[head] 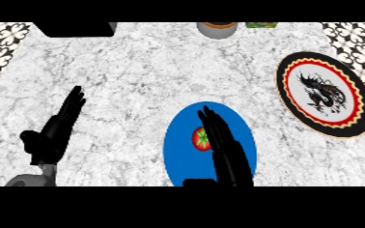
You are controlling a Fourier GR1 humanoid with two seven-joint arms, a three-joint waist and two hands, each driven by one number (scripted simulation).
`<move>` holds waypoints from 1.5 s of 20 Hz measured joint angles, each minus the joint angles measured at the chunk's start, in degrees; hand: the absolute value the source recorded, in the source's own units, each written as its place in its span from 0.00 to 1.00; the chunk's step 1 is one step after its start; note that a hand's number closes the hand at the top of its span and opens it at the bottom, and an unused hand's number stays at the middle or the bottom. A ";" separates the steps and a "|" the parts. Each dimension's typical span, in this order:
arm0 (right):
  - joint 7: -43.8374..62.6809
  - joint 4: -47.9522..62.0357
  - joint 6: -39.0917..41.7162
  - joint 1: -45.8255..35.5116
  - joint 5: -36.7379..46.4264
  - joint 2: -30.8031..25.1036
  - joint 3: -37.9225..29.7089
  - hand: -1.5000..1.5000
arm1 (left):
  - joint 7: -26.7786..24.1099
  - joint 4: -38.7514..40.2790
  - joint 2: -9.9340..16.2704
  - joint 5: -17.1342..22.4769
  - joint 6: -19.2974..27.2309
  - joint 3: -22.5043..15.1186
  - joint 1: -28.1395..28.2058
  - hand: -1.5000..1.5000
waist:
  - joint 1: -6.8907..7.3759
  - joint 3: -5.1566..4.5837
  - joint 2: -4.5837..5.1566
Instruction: Pick the tomato from the plate and place it in the plate
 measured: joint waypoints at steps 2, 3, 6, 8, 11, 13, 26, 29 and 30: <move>5.27 -2.02 5.47 -0.22 1.71 -1.47 0.50 0.00 | -0.32 0.12 -0.02 -0.13 -0.20 0.14 0.03 0.50 | 0.02 0.00 0.02; 8.16 -3.11 8.48 -0.86 2.28 -1.65 0.53 0.00 | -0.59 0.03 -0.02 -0.26 -0.33 0.12 0.47 0.50 | 0.15 0.01 0.03; 15.97 -7.10 16.63 -2.35 2.99 -1.06 0.45 0.00 | -0.21 0.53 -0.74 -0.65 -0.22 0.21 -0.54 0.50 | 0.26 0.05 0.14; 20.56 -9.38 21.52 -3.33 3.00 -0.11 0.08 0.00 | -0.05 0.99 -1.12 -0.97 -0.31 0.44 -1.20 0.50 | 0.35 0.08 0.18; 24.73 -10.51 25.83 -2.78 3.77 0.62 -0.20 0.00 | -0.03 0.57 -1.52 -1.48 -0.70 0.70 -0.60 0.50 | 0.51 0.12 0.23; 25.39 -10.22 28.46 -3.10 3.19 0.72 -1.96 0.00 | 0.22 -0.06 -1.79 -1.80 -1.20 0.87 -0.16 0.50 | 0.62 0.13 0.26; 23.23 0.68 36.49 -4.85 5.69 6.16 -7.74 0.00 | 0.75 1.87 -3.25 -4.13 -4.37 4.84 -2.14 0.50 | 0.75 0.17 0.35; 21.45 4.02 36.47 -5.11 7.01 7.40 -9.20 0.00 | 0.61 0.54 -4.02 -5.33 -4.58 5.00 -0.57 0.50 | 0.81 0.18 0.34; 20.88 4.37 36.42 -4.46 7.68 7.10 -9.27 0.00 | 0.72 0.60 -4.34 -5.36 -4.69 5.32 -0.76 0.50 | 0.78 0.17 0.34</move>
